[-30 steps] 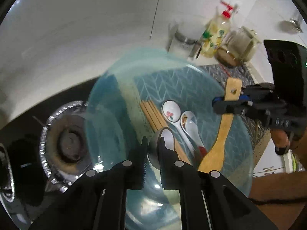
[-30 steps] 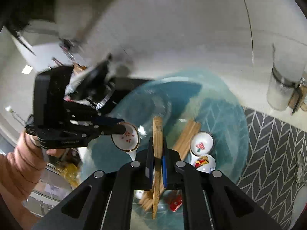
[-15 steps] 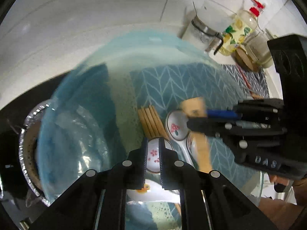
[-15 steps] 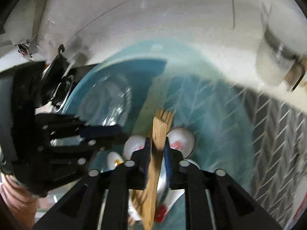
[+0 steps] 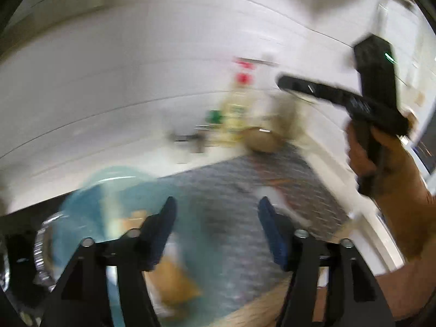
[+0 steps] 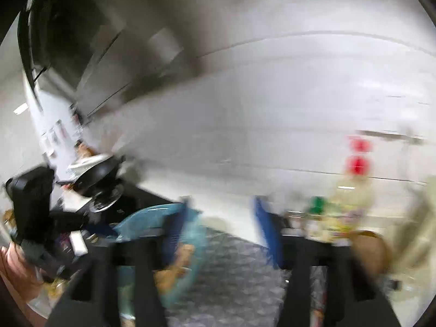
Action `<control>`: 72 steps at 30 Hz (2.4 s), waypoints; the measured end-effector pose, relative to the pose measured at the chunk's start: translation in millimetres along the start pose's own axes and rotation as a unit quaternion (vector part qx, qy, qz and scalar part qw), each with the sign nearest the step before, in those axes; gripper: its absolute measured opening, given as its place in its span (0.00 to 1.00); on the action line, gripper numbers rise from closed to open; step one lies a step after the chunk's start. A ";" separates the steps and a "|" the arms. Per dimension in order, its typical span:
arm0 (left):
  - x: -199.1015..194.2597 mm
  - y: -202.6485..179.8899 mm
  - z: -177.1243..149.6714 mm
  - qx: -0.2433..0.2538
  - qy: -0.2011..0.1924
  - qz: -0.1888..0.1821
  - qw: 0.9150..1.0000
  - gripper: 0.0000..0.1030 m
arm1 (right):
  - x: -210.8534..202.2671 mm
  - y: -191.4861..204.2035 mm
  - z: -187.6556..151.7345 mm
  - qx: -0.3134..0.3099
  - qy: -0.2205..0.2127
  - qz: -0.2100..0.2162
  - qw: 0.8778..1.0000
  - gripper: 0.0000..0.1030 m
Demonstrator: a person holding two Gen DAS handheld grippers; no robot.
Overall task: Organize utensils
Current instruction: 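Grasp the large white spoon with the left tool while the right tool grasps a metal spoon, then lower the white spoon and metal spoon into the blue basin, opening both tools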
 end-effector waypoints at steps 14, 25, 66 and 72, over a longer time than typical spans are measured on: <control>251.1 -181.0 -34.7 0.078 0.179 -0.088 0.977 0.61 | -55.3 -189.6 -165.7 0.186 0.082 -0.069 0.977 0.62; 301.4 -162.7 0.0 -0.033 0.184 0.060 0.981 0.51 | -55.0 -202.7 -199.7 0.187 0.096 -0.033 0.977 0.62; 87.8 -8.8 -47.6 -0.225 0.024 0.014 0.974 0.17 | 86.3 -187.1 -211.0 0.227 0.219 0.119 0.942 0.09; 70.4 29.8 -55.9 -0.238 0.013 0.019 0.971 0.17 | 87.5 -163.6 -240.0 0.412 0.182 0.225 0.864 0.09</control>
Point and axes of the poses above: each gripper's, at about its wrist camera, not at the fingertips, and x roughly the way its jaws point, y to its left, z to its top, the point moved 6 cm from there along x, roughly the way its jaws point, and after that the axes turned 13 degrees about y, right-handed, at the moved point
